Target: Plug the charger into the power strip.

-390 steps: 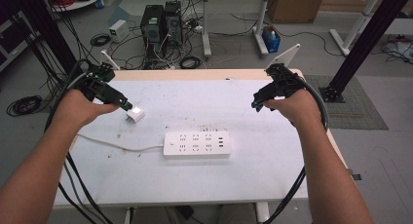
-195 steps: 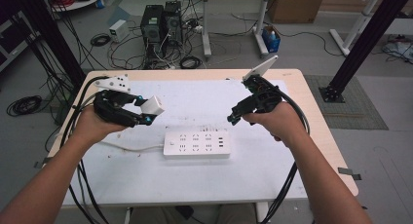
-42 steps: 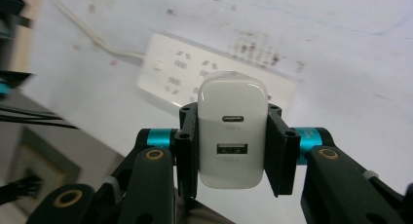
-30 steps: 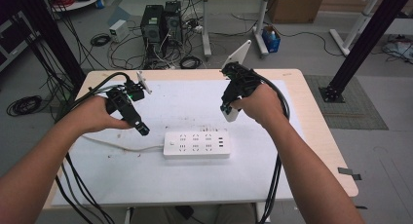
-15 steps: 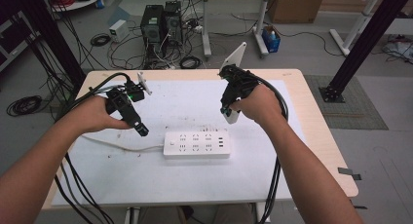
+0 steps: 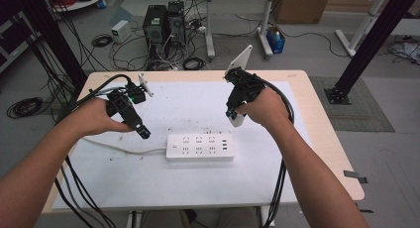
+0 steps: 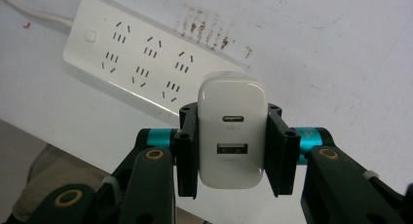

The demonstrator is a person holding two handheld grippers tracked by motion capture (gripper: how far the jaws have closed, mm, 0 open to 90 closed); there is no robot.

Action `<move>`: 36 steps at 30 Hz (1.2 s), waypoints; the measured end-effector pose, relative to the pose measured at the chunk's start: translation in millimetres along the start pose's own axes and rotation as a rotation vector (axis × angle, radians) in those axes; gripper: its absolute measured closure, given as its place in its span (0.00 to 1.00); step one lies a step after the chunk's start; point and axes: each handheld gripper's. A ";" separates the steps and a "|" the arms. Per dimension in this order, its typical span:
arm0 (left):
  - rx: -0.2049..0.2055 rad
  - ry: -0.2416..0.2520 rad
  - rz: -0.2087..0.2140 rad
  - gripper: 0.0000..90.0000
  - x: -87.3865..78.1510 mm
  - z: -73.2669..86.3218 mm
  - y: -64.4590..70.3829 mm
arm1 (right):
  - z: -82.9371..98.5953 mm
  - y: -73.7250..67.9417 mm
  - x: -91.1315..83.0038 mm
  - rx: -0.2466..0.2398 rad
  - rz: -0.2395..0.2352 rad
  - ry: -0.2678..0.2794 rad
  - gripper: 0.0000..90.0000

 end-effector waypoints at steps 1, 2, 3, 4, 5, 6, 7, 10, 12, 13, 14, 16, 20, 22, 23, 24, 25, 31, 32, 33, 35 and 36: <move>0.003 -0.004 0.000 0.21 0.2 -0.5 -0.1 | 0.2 0.1 0.6 -0.010 0.007 -0.002 0.69; 0.008 -0.006 0.000 0.21 0.4 -1.2 -0.4 | -0.1 -0.1 1.5 -0.016 0.009 -0.005 0.69; 0.003 -0.001 0.002 0.21 1.0 -1.5 0.0 | -0.4 0.0 2.3 -0.024 0.011 -0.006 0.69; 0.008 -0.003 0.001 0.21 1.2 -1.9 0.1 | -1.1 0.0 2.7 -0.034 0.010 -0.004 0.69; 0.011 -0.003 0.002 0.21 1.5 -2.2 0.3 | -1.9 -0.2 3.4 -0.044 0.002 0.000 0.69; 0.012 -0.005 0.004 0.21 1.9 -2.3 0.5 | -2.9 -0.8 3.8 -0.053 -0.005 0.003 0.69; 0.021 -0.010 -0.003 0.21 1.9 -2.6 0.1 | -4.1 -1.6 4.4 -0.065 -0.008 -0.002 0.69; 0.032 -0.010 -0.002 0.21 1.7 -2.5 0.2 | -7.6 -3.5 8.3 -0.098 -0.006 0.002 0.69; 0.040 -0.009 -0.002 0.21 0.9 -2.2 0.0 | -10.3 -5.4 11.3 -0.140 -0.011 -0.004 0.69; 0.031 0.001 -0.001 0.21 1.4 -1.4 0.9 | -12.8 -8.2 14.6 -0.184 -0.011 -0.006 0.69; 0.033 -0.001 -0.001 0.21 1.6 -1.1 1.1 | -12.8 -8.2 14.6 -0.184 -0.011 -0.006 0.69; 0.033 -0.003 -0.001 0.21 2.2 -0.5 1.4 | -15.1 -10.4 17.7 -0.219 -0.013 -0.010 0.69; 0.054 -0.008 -0.005 0.21 1.9 0.5 2.1 | -19.7 -15.0 23.1 -0.302 -0.026 0.003 0.69; 0.057 -0.007 -0.009 0.21 2.1 0.8 2.4 | -21.4 -18.4 26.8 -0.358 -0.042 -0.006 0.69; 0.052 -0.004 -0.006 0.21 2.7 1.1 3.0 | -22.2 -20.5 28.8 -0.381 -0.040 -0.009 0.69; 0.062 -0.010 -0.006 0.21 2.5 0.9 2.6 | -22.9 -22.0 30.5 -0.405 -0.036 -0.015 0.69; 0.060 -0.009 -0.009 0.21 2.8 1.0 3.4 | -23.3 -22.7 32.8 -0.434 -0.045 -0.017 0.69; 0.080 -0.025 -0.002 0.21 5.9 -0.2 7.9 | -25.7 -26.9 43.5 -0.535 -0.053 -0.041 0.69; 0.085 -0.029 0.001 0.21 5.9 -0.7 8.4 | -26.3 -27.2 45.0 -0.544 -0.056 -0.042 0.69; 0.093 -0.031 0.001 0.21 5.7 -1.3 8.6 | -26.8 -27.4 46.5 -0.557 -0.062 -0.044 0.69; 0.090 -0.025 0.002 0.21 5.8 -1.9 9.7 | -28.2 -27.8 49.2 -0.583 -0.077 -0.047 0.69; 0.093 -0.026 0.004 0.21 5.5 -2.3 9.9 | -28.8 -28.3 51.0 -0.597 -0.083 -0.046 0.69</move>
Point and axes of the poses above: each handheld gripper's, and its own axes: x roughly forward along the jaws, z roughly out of its underside, y roughly to its right, and after that the axes turned 14 degrees about -x, right-handed
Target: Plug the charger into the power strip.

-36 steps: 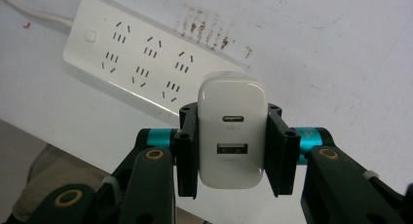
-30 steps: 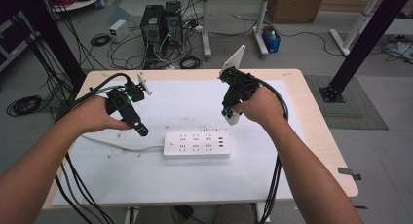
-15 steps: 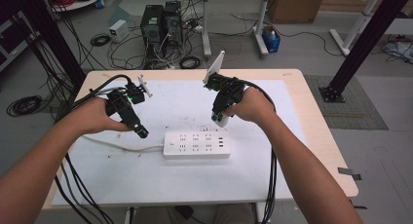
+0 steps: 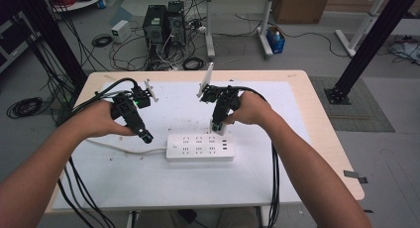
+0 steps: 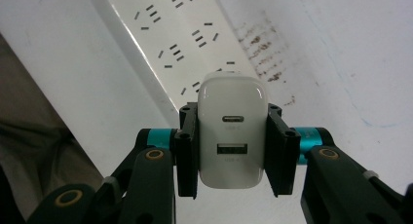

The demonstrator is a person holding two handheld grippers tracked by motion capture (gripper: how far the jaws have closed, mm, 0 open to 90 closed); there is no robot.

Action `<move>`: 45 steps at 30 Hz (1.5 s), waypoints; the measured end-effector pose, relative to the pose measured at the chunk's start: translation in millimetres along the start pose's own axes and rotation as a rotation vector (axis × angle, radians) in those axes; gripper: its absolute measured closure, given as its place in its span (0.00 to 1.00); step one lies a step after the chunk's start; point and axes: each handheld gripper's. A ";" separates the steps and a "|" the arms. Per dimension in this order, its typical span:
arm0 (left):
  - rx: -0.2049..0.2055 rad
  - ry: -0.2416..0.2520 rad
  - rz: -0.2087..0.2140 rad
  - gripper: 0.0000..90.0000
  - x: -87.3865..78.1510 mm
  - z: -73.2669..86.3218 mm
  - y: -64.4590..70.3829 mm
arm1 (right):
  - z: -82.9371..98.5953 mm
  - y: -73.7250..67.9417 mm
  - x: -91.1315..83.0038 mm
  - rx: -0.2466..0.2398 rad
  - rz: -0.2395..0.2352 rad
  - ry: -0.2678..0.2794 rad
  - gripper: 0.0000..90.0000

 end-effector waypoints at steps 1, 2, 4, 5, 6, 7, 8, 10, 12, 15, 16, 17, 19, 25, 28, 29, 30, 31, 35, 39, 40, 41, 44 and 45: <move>0.000 0.001 -0.001 0.21 -0.2 -0.2 0.2 | -0.7 0.0 1.2 -0.019 -0.010 -0.003 0.69; 0.003 -0.002 -0.003 0.21 -0.6 -0.6 0.1 | -1.5 -0.2 2.6 -0.026 -0.017 -0.009 0.69; 0.007 -0.002 -0.003 0.21 -0.6 -1.1 -0.1 | -2.1 1.6 6.9 -0.072 -0.020 -0.013 0.69; 0.007 -0.002 -0.003 0.21 -0.6 -1.2 -0.2 | -3.0 1.3 8.9 -0.072 -0.028 -0.025 0.69; 0.009 -0.003 -0.004 0.21 -0.5 -1.3 -0.3 | -3.4 2.4 11.7 -0.098 -0.024 -0.028 0.69; 0.011 -0.004 -0.003 0.21 -0.4 -1.3 -0.3 | -4.6 1.6 13.6 -0.095 -0.025 -0.033 0.69; 0.003 0.000 0.003 0.21 0.1 -1.0 0.1 | -5.2 2.7 16.6 -0.121 -0.027 -0.025 0.69; 0.005 -0.002 0.003 0.21 0.5 -0.9 -0.2 | -7.9 3.1 19.6 -0.124 -0.039 -0.030 0.69; 0.007 -0.003 0.004 0.21 0.7 -1.0 -0.6 | -8.8 3.8 21.9 -0.131 -0.041 -0.029 0.69; 0.013 -0.004 0.000 0.21 1.3 -0.6 -2.2 | -12.7 4.5 31.3 -0.157 -0.049 -0.052 0.69; 0.013 -0.007 0.001 0.21 1.7 -0.4 -2.6 | -13.2 5.1 34.1 -0.171 -0.049 -0.059 0.69; 0.011 -0.007 0.002 0.21 2.1 -0.1 -2.7 | -13.8 5.2 36.4 -0.176 -0.047 -0.066 0.69; 0.016 -0.011 0.002 0.21 2.6 0.2 -3.4 | -14.5 6.6 39.9 -0.194 -0.051 -0.067 0.69; 0.011 -0.009 0.002 0.21 4.7 1.7 -4.2 | -18.3 7.8 47.9 -0.244 -0.081 -0.051 0.69; 0.020 -0.010 0.001 0.21 4.3 1.7 -4.3 | -19.2 8.5 52.8 -0.253 -0.081 -0.063 0.69; 0.018 -0.009 0.002 0.21 4.2 1.8 -3.8 | -19.2 9.0 54.1 -0.248 -0.083 -0.059 0.69; 0.020 -0.010 -0.001 0.21 4.0 1.8 -3.6 | -19.0 10.6 54.8 -0.258 -0.082 -0.068 0.69; 0.022 -0.012 0.002 0.21 4.1 1.8 -3.5 | -18.6 11.2 55.3 -0.258 -0.080 -0.071 0.69; 0.020 -0.015 0.002 0.21 4.6 2.6 -3.6 | -17.6 13.6 57.9 -0.273 -0.079 -0.060 0.69; 0.015 -0.015 0.002 0.21 5.4 3.0 -4.6 | -16.8 14.2 59.6 -0.263 -0.087 -0.059 0.69; 0.015 -0.015 0.002 0.21 5.4 3.0 -4.6 | -16.8 14.2 59.6 -0.263 -0.087 -0.059 0.69; 0.017 -0.017 0.002 0.21 5.8 3.1 -4.8 | -16.8 14.5 60.2 -0.270 -0.086 -0.058 0.70; 0.019 -0.022 0.003 0.21 6.2 3.1 -5.2 | -17.1 15.5 62.1 -0.288 -0.086 -0.061 0.69; 0.017 -0.022 0.006 0.21 6.2 3.1 -5.3 | -17.9 15.0 63.3 -0.283 -0.091 -0.063 0.69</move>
Point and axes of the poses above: each handheld gripper's, and its own axes: x roughly forward along the jaws, z roughly out of its underside, y roughly to its right, and after that the axes turned 14 degrees about -x, right-handed
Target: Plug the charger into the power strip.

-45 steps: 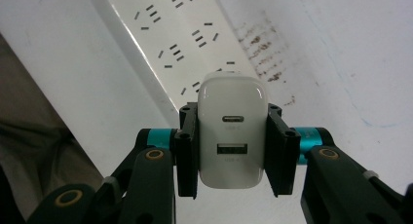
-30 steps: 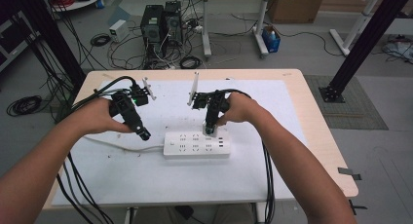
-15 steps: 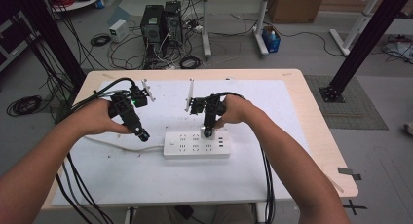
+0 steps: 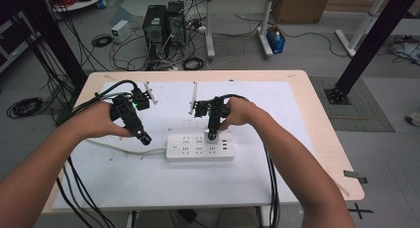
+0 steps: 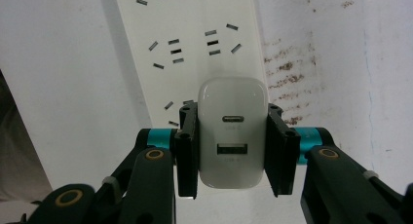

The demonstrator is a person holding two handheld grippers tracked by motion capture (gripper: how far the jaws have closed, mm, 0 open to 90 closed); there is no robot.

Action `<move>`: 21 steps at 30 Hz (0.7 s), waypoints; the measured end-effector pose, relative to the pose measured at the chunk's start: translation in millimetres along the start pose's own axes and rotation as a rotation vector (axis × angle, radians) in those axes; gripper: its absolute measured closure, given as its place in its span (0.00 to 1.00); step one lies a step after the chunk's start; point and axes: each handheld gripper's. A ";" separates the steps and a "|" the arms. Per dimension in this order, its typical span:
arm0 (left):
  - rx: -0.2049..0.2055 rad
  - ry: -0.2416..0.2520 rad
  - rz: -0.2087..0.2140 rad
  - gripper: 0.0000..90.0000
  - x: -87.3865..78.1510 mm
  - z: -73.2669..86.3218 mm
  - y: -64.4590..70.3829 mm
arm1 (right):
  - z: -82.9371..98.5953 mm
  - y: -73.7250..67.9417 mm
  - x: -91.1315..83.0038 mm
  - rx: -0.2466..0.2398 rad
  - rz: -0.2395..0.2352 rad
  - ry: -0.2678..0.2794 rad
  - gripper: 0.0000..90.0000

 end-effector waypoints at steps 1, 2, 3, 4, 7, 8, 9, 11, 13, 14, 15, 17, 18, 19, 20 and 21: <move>0.000 0.000 -0.003 0.21 -0.2 0.0 -0.1 | -0.1 0.8 0.6 -0.006 -0.001 0.008 0.70; -0.002 0.002 -0.003 0.21 -0.3 0.1 0.0 | -0.2 1.1 0.4 -0.002 -0.003 0.008 0.69; -0.002 0.002 -0.003 0.21 -0.4 0.2 -0.2 | 0.6 2.4 0.1 -0.016 -0.004 0.002 0.69; 0.001 0.001 -0.005 0.21 -0.7 0.2 -0.4 | 0.8 2.0 0.2 -0.005 -0.009 0.007 0.70; 0.003 -0.001 -0.002 0.21 -0.9 0.4 -0.7 | 2.2 2.7 0.3 -0.017 -0.010 0.012 0.70; 0.002 -0.001 0.000 0.21 -0.7 0.5 -0.6 | 2.1 2.3 0.4 -0.024 -0.009 0.014 0.70; 0.002 -0.001 0.000 0.21 -0.7 0.5 -0.6 | 2.1 2.3 0.4 -0.024 -0.009 0.014 0.70; -0.005 0.002 0.002 0.21 0.2 1.3 0.0 | 0.5 1.5 0.5 -0.058 0.001 0.001 0.70; 0.000 -0.004 0.001 0.21 0.5 1.4 -0.5 | -0.9 -0.6 1.0 -0.092 0.011 -0.006 0.70; -0.002 -0.005 0.001 0.21 0.6 1.6 -0.6 | -1.3 -0.9 0.8 -0.089 0.010 -0.010 0.70; -0.003 -0.005 0.000 0.21 0.7 1.9 -0.6 | -1.6 -0.7 0.9 -0.092 0.009 -0.012 0.70; -0.008 0.001 0.000 0.21 0.6 2.5 -0.5 | -1.7 0.2 1.1 -0.098 0.007 -0.008 0.70; -0.008 0.001 -0.001 0.21 0.4 2.7 -0.6 | -1.0 1.2 1.0 -0.111 0.007 -0.013 0.70; -0.007 0.000 -0.001 0.21 0.1 2.8 -0.7 | -1.0 0.6 0.8 -0.103 0.004 -0.010 0.70; -0.008 0.001 -0.002 0.21 -0.1 3.0 -0.7 | -0.6 0.5 1.1 -0.109 0.004 -0.008 0.70; -0.008 0.003 -0.003 0.21 -0.3 3.2 -0.8 | -0.7 0.3 0.9 -0.114 0.004 -0.011 0.70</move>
Point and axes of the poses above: each handheld gripper's, and its own axes: x roughly forward along the jaws, z roughly out of its underside, y roughly to its right, and after that the axes turned 14 degrees about -x, right-handed
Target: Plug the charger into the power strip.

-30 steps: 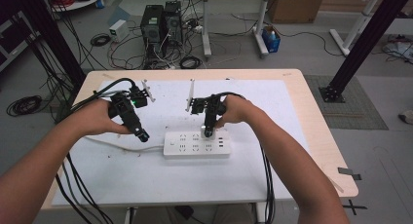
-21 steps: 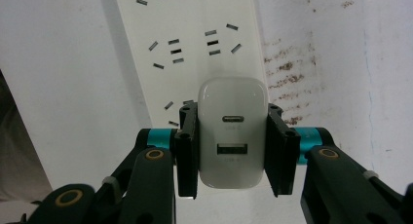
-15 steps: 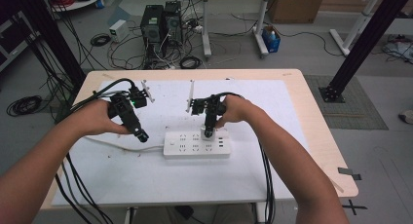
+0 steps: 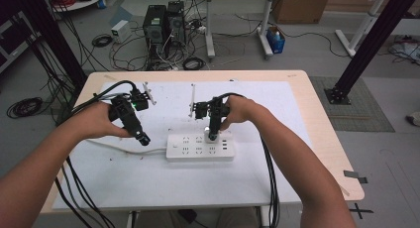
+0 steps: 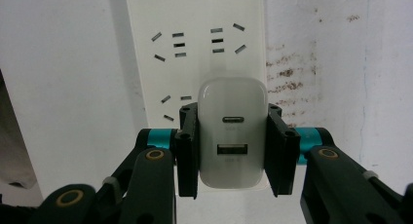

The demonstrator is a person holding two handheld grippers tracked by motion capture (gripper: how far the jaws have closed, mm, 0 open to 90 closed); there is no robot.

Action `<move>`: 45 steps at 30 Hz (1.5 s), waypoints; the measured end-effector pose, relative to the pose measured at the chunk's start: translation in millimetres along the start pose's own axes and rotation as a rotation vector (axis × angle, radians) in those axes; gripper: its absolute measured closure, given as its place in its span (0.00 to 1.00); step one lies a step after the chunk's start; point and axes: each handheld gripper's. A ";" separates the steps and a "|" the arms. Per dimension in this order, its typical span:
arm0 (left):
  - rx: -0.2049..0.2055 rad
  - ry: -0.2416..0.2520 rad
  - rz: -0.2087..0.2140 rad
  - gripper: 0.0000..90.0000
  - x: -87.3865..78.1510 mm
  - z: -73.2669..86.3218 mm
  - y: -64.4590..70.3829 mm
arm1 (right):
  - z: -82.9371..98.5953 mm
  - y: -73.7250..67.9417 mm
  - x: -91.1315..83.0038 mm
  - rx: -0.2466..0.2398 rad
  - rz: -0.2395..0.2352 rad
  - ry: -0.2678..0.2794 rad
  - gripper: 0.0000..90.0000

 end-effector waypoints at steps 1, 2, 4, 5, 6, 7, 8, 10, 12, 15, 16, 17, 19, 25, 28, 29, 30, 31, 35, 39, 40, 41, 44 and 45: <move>0.000 0.000 0.000 0.21 -0.1 0.1 -0.1 | -0.2 0.3 0.3 -0.010 0.000 -0.001 0.70; 0.001 -0.001 -0.001 0.21 -0.1 0.2 -0.2 | -0.4 0.5 0.3 -0.015 0.001 -0.003 0.70; 0.003 -0.005 -0.002 0.21 0.4 0.1 -0.1 | -1.8 -0.2 0.9 -0.024 0.003 -0.013 0.70; 0.003 -0.008 -0.001 0.21 0.8 0.1 0.1 | -2.5 -0.3 1.3 -0.033 0.003 -0.016 0.70; 0.002 -0.009 0.000 0.21 1.3 0.1 0.4 | -3.1 -1.2 1.3 -0.034 0.003 -0.024 0.70; 0.003 -0.012 0.003 0.21 1.6 0.1 0.5 | -3.3 -0.2 1.9 -0.047 0.003 -0.021 0.70; 0.004 -0.013 0.002 0.21 1.6 0.0 0.4 | -3.2 0.3 2.0 -0.049 0.001 -0.020 0.70; 0.006 -0.012 0.002 0.21 1.6 -0.2 0.1 | -2.9 0.4 1.9 -0.043 -0.004 -0.023 0.70; 0.004 -0.008 0.000 0.21 1.4 -0.3 -0.5 | -3.0 0.0 2.8 -0.046 -0.003 -0.029 0.70; 0.002 -0.007 0.000 0.21 1.8 -0.4 -0.6 | -3.7 -0.2 3.3 -0.058 0.000 -0.030 0.70; 0.006 -0.011 0.000 0.21 1.8 -0.6 -0.8 | -4.3 -0.9 3.2 -0.056 0.001 -0.035 0.70; 0.008 -0.012 -0.001 0.21 1.9 -0.7 -0.7 | -4.8 -1.4 3.7 -0.062 0.008 -0.036 0.70; 0.003 -0.009 -0.001 0.21 2.3 -0.8 0.0 | -6.2 -1.7 4.4 -0.070 0.013 -0.040 0.70; 0.011 -0.012 0.003 0.21 1.9 -1.1 0.6 | -9.2 -2.4 13.4 -0.088 0.001 -0.099 0.70; 0.013 -0.012 0.004 0.21 2.3 -1.0 -0.3 | -8.7 -2.5 13.2 -0.088 0.007 -0.087 0.70; 0.003 -0.008 0.006 0.21 3.2 -0.9 -0.2 | -8.2 -2.5 12.9 -0.085 0.005 -0.088 0.70; 0.003 -0.008 0.006 0.21 3.2 -0.9 -0.2 | -8.6 -2.2 13.0 -0.084 0.001 -0.089 0.70; 0.011 -0.017 0.006 0.21 4.1 -1.7 -1.1 | -9.6 -2.4 12.7 -0.076 0.002 -0.097 0.70; 0.015 -0.018 0.006 0.21 5.6 -2.7 -0.9 | -11.1 -1.7 13.3 -0.074 -0.001 -0.100 0.70; 0.017 -0.015 0.011 0.21 5.6 -4.4 -0.8 | -15.0 -2.4 14.1 -0.068 0.002 -0.120 0.70; 0.021 -0.017 0.010 0.21 5.8 -4.6 -0.9 | -16.4 -2.2 14.7 -0.070 0.003 -0.125 0.70; 0.020 -0.017 0.012 0.21 6.3 -4.7 -0.8 | -17.8 -1.9 15.4 -0.080 0.004 -0.132 0.70; 0.022 -0.020 0.012 0.21 6.5 -4.8 -1.2 | -19.9 -1.6 16.1 -0.085 0.001 -0.151 0.70; 0.022 -0.019 0.011 0.21 6.5 -4.7 -1.4 | -20.8 -1.4 16.2 -0.084 -0.001 -0.156 0.70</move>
Point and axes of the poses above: each handheld gripper's, and its own axes: x roughly forward along the jaws, z roughly out of its underside, y roughly to its right, and after that the axes turned 14 degrees about -x, right-handed
